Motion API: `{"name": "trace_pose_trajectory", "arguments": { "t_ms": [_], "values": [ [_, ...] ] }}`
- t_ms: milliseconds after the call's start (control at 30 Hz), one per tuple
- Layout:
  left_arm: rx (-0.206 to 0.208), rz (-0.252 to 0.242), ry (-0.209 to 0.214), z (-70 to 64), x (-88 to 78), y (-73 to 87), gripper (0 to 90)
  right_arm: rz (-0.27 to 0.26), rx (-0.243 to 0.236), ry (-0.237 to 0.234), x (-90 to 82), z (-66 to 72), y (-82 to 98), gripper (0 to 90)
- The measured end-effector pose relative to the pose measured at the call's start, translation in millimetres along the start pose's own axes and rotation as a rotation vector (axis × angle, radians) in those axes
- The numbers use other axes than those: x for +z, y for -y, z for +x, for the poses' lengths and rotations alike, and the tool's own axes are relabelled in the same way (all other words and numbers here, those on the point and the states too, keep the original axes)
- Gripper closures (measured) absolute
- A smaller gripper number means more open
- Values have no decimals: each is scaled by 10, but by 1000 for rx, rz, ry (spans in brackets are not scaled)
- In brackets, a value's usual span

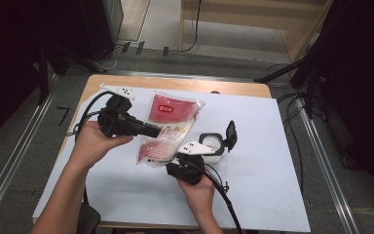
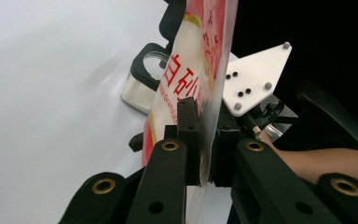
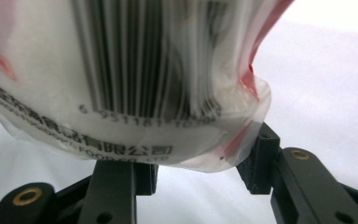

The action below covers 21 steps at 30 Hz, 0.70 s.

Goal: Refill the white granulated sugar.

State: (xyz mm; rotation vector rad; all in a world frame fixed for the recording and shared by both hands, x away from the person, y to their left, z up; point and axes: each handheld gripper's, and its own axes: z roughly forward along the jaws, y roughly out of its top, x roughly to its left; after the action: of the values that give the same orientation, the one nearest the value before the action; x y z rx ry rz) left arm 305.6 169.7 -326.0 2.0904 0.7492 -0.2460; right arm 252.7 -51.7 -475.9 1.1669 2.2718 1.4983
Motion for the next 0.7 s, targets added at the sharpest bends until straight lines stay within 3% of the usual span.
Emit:
{"name": "trace_pose_trajectory", "arguments": {
  "t_ms": [100,300,400,467,533,633,700],
  "values": [
    [-9,-6,-3,4,-1,8,876,3,16,-13,-1,-24,3,564],
    [-44,-58,-11,51,-30,-24,900,7,-12,-39,-2,-1,-26,584],
    [-55,-55,-15,71,-59,-25,900,21,-8,-82,11,-20,-39,585],
    [-59,-65,-25,90,-83,-26,900,39,-11,-104,27,-39,-51,587],
    [-51,-78,-41,103,-124,-29,900,61,-30,-95,39,-42,-55,586],
    [-46,-97,-33,117,-191,-27,900,81,-47,-99,42,-62,-50,586],
    [-43,-99,-57,140,-215,-21,900,91,-46,-108,29,-81,-53,586]
  ]
}}
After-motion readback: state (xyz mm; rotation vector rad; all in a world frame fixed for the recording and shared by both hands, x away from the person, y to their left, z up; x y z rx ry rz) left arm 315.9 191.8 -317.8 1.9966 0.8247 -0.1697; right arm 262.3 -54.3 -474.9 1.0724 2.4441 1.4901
